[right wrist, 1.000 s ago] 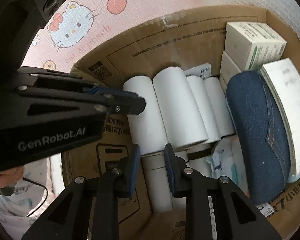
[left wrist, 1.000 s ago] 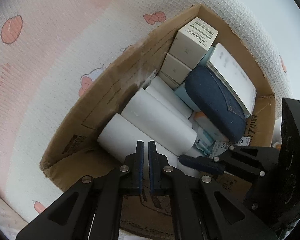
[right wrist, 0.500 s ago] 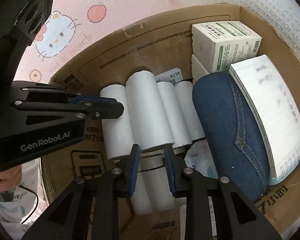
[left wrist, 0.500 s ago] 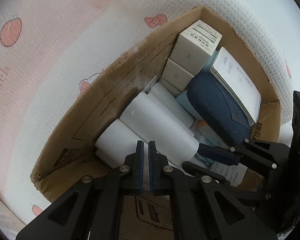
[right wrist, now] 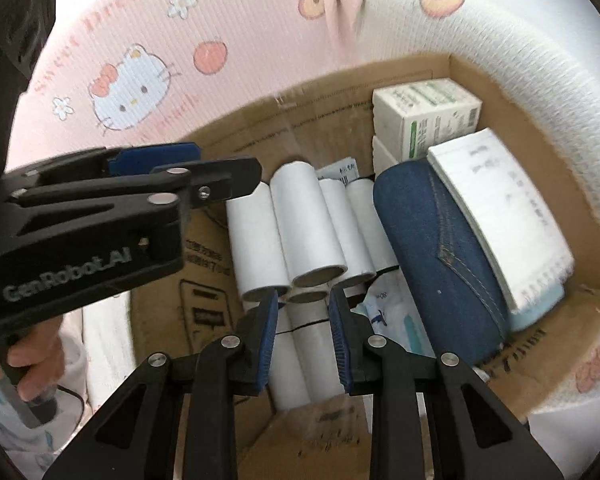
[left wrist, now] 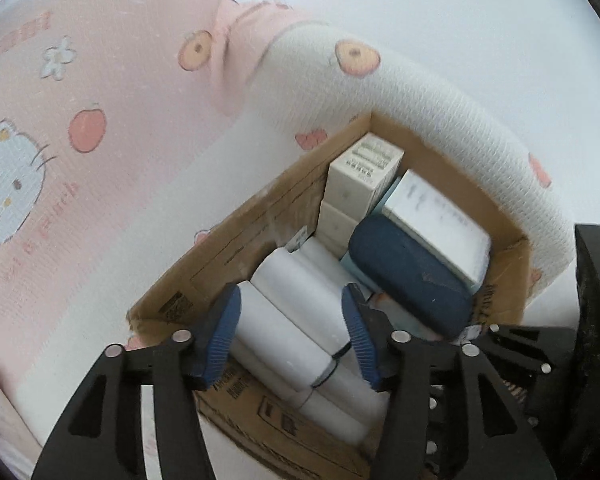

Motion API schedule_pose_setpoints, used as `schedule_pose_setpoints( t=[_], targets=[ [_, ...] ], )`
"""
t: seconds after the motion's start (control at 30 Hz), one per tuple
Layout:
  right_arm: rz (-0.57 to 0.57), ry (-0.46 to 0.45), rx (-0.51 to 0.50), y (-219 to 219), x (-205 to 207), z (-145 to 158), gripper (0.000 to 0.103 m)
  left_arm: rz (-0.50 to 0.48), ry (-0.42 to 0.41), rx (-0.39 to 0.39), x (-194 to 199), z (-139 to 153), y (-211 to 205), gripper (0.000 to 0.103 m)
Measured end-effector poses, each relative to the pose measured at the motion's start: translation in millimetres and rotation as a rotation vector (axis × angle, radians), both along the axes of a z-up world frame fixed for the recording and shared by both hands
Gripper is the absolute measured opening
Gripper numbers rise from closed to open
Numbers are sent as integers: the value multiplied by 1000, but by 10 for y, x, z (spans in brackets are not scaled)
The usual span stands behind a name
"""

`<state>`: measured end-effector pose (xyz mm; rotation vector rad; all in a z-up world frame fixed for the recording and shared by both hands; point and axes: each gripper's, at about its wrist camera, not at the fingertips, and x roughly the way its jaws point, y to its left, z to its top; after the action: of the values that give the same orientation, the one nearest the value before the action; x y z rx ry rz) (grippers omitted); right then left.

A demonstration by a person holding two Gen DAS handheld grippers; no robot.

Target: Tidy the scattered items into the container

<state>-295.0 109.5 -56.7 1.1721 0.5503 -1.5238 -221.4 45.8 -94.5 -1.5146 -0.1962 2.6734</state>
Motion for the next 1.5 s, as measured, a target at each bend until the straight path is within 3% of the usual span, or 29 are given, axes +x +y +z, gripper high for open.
schedule_pose_setpoints(
  t=[0.23,0.33,0.47,0.53,0.87,1.27,1.5],
  targets=[
    [-44,74,-11,161,264,245,26,67,49,110,411,83,-159,64],
    [-51,92,-31,34,148,458,28,80,88,88,587,199,-213,64],
    [-40,165,-77,15,327,599,45,117,161,27,804,352,-271,64],
    [-26,202,-97,2,436,638,46,110,171,37,891,402,-306,68],
    [-7,346,-95,48,832,865,59,125,157,117,1267,359,-415,71],
    [-16,413,-54,54,903,846,65,128,157,32,1366,422,-283,77],
    [-22,401,-43,97,840,811,67,131,106,56,1326,388,-255,78]
  ],
)
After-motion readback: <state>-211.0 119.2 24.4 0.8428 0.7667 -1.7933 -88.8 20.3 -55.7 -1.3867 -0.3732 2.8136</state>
